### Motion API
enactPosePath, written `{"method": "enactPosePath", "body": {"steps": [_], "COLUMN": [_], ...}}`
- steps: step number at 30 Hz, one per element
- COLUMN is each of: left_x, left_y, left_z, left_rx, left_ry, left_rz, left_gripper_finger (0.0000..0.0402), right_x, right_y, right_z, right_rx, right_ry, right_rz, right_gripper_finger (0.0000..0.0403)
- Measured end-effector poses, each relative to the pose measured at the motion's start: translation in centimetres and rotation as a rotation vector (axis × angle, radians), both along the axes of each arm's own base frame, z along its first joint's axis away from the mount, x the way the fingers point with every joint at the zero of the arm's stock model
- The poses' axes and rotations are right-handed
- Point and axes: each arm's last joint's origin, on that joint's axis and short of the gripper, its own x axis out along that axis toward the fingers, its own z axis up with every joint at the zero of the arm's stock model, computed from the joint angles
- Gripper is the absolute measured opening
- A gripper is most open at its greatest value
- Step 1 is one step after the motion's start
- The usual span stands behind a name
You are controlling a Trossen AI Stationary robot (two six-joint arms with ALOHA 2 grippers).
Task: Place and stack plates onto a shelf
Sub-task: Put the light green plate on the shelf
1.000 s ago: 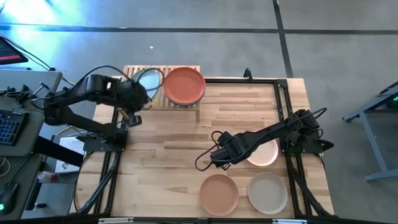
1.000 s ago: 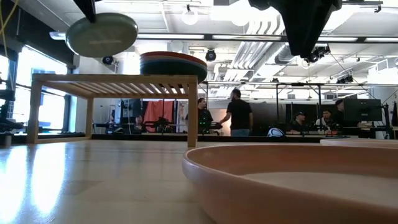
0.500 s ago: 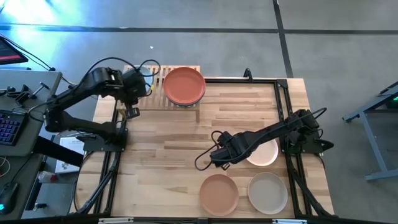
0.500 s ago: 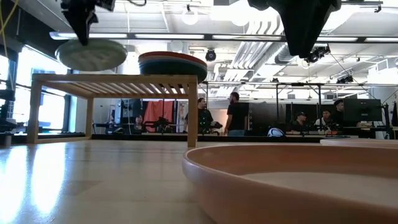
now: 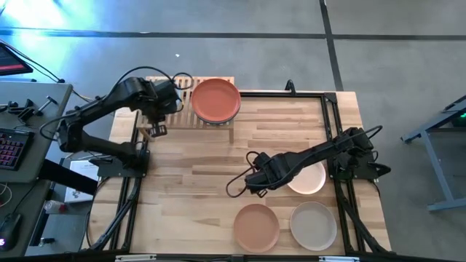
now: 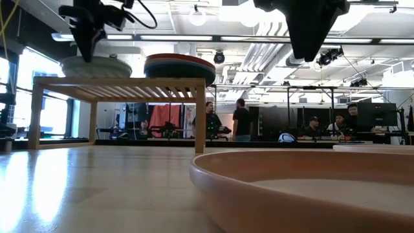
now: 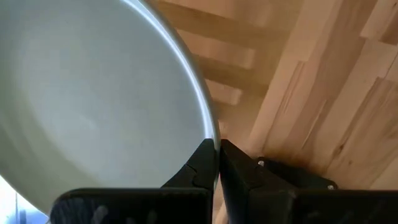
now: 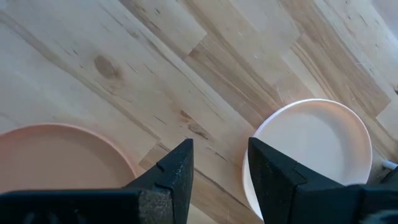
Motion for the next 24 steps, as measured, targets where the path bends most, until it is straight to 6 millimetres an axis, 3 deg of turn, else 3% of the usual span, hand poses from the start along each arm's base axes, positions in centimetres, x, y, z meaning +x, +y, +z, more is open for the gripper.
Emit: {"method": "enactPosePath", "body": {"steps": [14,24], "left_x": [2.5,2.9], "left_y": [1.4,1.6], "left_z": [-1.8,-2.3], "left_rx": [-0.028,-0.045], "left_ry": [0.058,0.082], "left_rz": [-0.006,-0.004], "left_gripper_finger": [0.0005,0.0013], "right_x": [0.1,0.1], "right_y": [0.0,0.0], "right_z": [0.0,0.0], "right_rx": [0.003,0.004], "right_ry": [-0.006,-0.006], "right_rz": [0.0,0.0], "right_gripper_finger": [0.0131,0.0131]}}
